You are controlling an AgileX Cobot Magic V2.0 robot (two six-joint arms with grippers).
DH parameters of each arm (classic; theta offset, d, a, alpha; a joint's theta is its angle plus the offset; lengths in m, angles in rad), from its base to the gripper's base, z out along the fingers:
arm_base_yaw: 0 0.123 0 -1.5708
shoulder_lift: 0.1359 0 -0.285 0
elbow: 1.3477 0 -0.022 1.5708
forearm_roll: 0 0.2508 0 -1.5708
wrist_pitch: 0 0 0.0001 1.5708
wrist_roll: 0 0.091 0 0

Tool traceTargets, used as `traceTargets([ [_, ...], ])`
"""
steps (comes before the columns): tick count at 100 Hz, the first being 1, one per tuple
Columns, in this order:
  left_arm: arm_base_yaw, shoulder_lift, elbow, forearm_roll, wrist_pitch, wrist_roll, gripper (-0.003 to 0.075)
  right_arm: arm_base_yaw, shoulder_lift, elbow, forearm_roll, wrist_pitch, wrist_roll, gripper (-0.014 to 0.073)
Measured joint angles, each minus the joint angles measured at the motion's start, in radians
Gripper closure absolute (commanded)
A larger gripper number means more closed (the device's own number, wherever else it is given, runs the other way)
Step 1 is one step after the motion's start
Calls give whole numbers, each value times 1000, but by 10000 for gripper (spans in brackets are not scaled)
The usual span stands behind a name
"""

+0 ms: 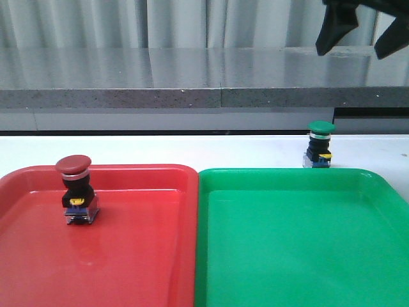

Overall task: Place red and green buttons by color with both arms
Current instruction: 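Lower the right gripper onto the green push-button and close it, then lift the green push-button with the right gripper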

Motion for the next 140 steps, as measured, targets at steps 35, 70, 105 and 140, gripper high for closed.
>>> traceTargets([
  [35, 0, 0, 0, 0, 0, 0, 740, 0, 203, -61, 0, -9, 0, -38],
  [70, 0, 0, 0, 0, 0, 0, 739, 0, 302, -61, 38, -31, 0, 26],
  [105, 0, 0, 0, 0, 0, 0, 739, 0, 302, -61, 41, -39, 0, 398],
  [140, 0, 0, 0, 0, 0, 0, 739, 0, 210, -61, 40, 2, 0, 398],
])
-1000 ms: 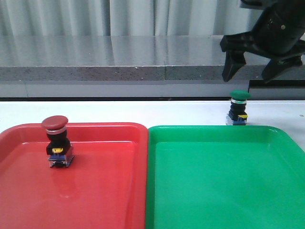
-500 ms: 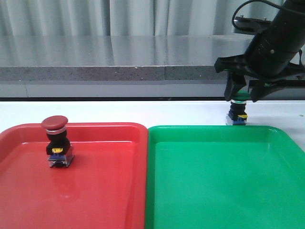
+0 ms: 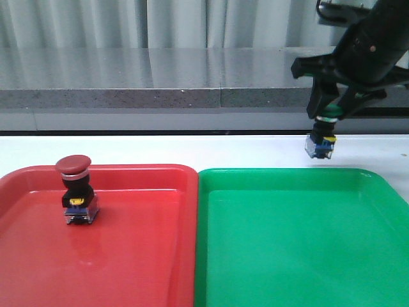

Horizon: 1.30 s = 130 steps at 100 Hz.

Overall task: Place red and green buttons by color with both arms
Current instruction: 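Lift the green push-button with the right gripper, then lower the green push-button into the green tray and open the right gripper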

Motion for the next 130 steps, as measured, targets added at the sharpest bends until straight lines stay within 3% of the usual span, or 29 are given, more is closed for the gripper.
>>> traceTargets([
  [30, 0, 0, 0, 0, 0, 0, 739, 7, -207, 20, -2, 124, 21, 398],
  [56, 0, 0, 0, 0, 0, 0, 739, 90, -317, 216, -4, 97, 103, 398],
  [80, 0, 0, 0, 0, 0, 0, 739, 169, -320, 350, -4, -13, 171, 398],
  [100, 0, 0, 0, 0, 0, 0, 739, 177, -288, 358, -4, -98, 186, 398],
  [130, 0, 0, 0, 0, 0, 0, 739, 179, -182, 358, -4, -110, 189, 398],
])
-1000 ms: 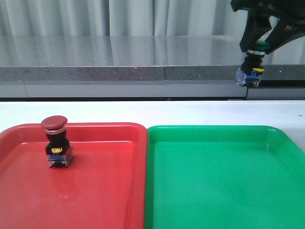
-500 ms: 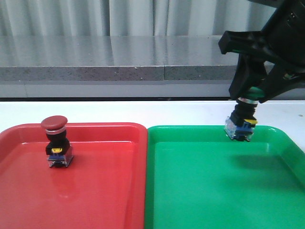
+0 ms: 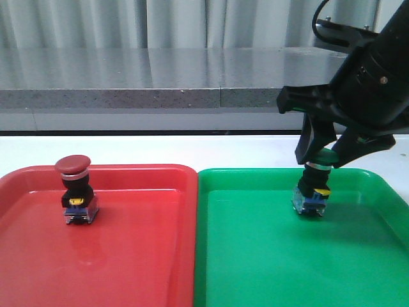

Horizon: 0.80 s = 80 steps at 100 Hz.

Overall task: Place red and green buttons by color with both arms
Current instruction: 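Lower the green push-button into the green tray and open the right gripper, then raise the right gripper away from the green tray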

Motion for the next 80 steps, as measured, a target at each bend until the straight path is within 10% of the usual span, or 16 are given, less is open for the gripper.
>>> traceTargets([
  [42, 0, 0, 0, 0, 0, 0, 740, 0, 8, 0, 6, 16, 1, 43],
  [80, 0, 0, 0, 0, 0, 0, 739, 0, -7, 0, 24, 14, 2, 29],
])
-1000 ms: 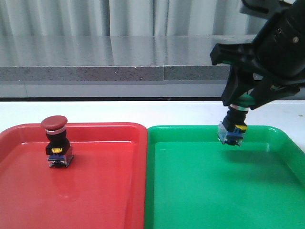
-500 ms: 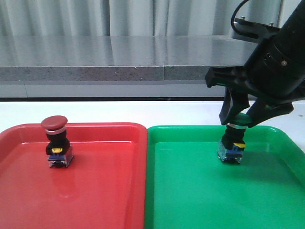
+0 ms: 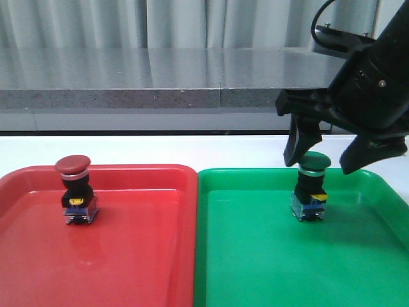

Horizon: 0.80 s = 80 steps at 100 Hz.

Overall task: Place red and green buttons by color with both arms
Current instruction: 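Raise the right gripper away from the green tray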

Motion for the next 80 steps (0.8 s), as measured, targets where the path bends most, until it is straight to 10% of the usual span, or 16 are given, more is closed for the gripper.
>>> traceTargets([
  [80, 0, 0, 0, 0, 0, 0, 740, -71, -544, 41, -271, 64, 0, 34],
])
